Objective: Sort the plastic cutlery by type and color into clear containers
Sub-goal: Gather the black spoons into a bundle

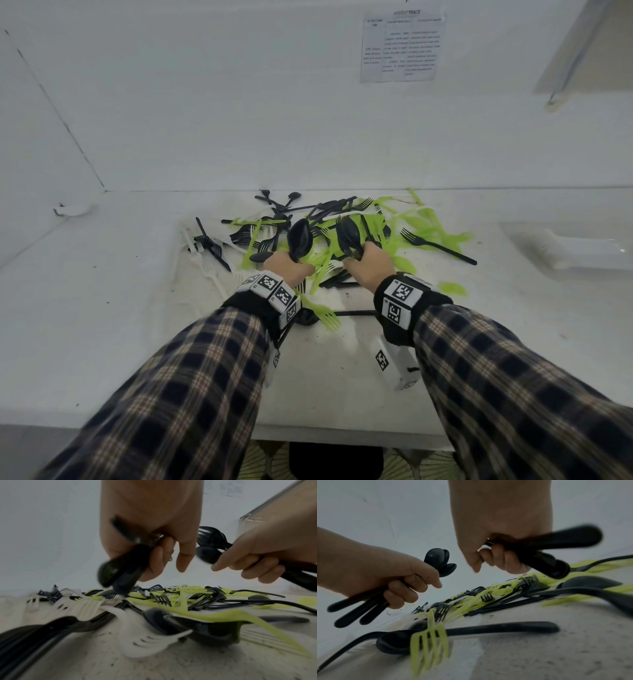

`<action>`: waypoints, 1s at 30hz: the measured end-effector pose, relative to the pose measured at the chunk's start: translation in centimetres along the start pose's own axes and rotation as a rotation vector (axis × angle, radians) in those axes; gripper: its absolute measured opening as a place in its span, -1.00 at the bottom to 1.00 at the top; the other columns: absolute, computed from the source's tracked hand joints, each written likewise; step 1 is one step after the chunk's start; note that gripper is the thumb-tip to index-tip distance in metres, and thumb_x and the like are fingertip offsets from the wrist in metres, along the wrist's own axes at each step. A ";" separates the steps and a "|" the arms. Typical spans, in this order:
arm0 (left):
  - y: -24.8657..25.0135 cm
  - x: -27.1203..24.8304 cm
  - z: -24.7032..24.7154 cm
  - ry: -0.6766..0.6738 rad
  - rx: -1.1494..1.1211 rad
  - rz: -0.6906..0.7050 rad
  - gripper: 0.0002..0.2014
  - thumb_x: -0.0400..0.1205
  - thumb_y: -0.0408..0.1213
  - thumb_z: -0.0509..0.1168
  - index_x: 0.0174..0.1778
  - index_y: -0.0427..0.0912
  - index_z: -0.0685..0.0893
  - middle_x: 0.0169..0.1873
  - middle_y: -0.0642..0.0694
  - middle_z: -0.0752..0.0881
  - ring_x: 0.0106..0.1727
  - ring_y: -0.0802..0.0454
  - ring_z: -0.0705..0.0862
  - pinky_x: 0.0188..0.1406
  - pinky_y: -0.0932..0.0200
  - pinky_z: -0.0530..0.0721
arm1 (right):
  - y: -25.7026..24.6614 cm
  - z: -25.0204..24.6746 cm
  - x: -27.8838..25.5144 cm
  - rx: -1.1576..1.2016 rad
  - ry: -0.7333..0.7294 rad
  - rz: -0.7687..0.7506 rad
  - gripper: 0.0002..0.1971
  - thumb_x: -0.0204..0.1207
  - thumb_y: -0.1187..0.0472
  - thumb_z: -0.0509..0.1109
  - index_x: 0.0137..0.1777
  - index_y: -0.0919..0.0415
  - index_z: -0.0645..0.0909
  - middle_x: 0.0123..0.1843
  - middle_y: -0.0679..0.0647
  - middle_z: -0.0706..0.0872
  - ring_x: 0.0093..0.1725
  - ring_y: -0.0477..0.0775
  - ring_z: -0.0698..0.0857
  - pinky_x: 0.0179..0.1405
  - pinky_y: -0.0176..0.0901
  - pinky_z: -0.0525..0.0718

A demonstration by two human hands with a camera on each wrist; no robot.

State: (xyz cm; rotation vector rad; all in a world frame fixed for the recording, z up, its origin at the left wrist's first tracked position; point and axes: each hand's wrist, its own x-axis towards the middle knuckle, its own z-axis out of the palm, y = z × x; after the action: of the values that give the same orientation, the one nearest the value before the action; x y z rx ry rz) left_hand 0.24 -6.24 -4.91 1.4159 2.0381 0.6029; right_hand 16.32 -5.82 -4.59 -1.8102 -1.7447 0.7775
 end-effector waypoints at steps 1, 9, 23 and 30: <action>0.0 -0.1 0.0 -0.023 0.029 0.003 -0.71 0.42 -0.17 0.41 -0.46 -0.17 0.44 -0.48 -0.06 0.49 -0.39 0.00 0.51 -0.31 0.19 0.51 | 0.2 -0.1 0.1 -0.005 -0.009 0.018 -0.80 0.58 0.15 0.28 -0.06 0.32 0.52 -0.23 0.15 0.58 -0.13 0.20 0.57 -0.20 -0.16 0.46; 1.3 -3.6 2.5 -0.244 0.346 0.222 -0.70 0.48 -0.15 0.48 0.09 -0.14 0.70 -0.13 -0.04 0.66 -0.10 0.02 0.64 -0.14 0.24 0.54 | 2.3 -2.1 0.0 -0.054 0.042 0.078 -0.70 0.65 0.14 0.22 0.11 0.37 0.64 0.08 0.34 0.69 0.15 0.33 0.63 -0.06 -0.12 0.49; 2.9 -6.2 3.8 0.038 0.595 0.452 -0.74 0.70 -0.21 0.15 0.30 -0.02 0.51 0.10 -0.09 0.65 0.08 -0.11 0.66 -0.14 0.08 0.53 | 5.0 -3.8 -1.1 0.460 -0.169 0.107 -0.70 0.64 0.15 0.24 -0.34 0.18 0.47 -0.49 0.09 0.47 -0.65 -0.04 0.33 -0.65 -0.29 0.30; 2.3 -7.0 3.4 0.206 0.551 0.446 -0.69 0.70 -0.16 0.14 0.37 -0.08 0.42 0.08 -0.13 0.63 0.03 -0.18 0.65 -0.26 0.07 0.48 | 4.0 -2.8 -1.3 0.623 -0.319 0.109 -0.83 0.60 0.25 0.29 -0.24 0.23 0.51 -0.49 0.12 0.46 -0.74 -0.12 0.22 -0.72 -0.39 0.20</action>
State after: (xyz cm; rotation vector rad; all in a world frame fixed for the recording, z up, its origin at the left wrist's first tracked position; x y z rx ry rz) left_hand 6.00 -11.92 -4.48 2.2495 2.1560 0.3822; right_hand 21.12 -7.23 -5.33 -1.4088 -1.3591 1.5247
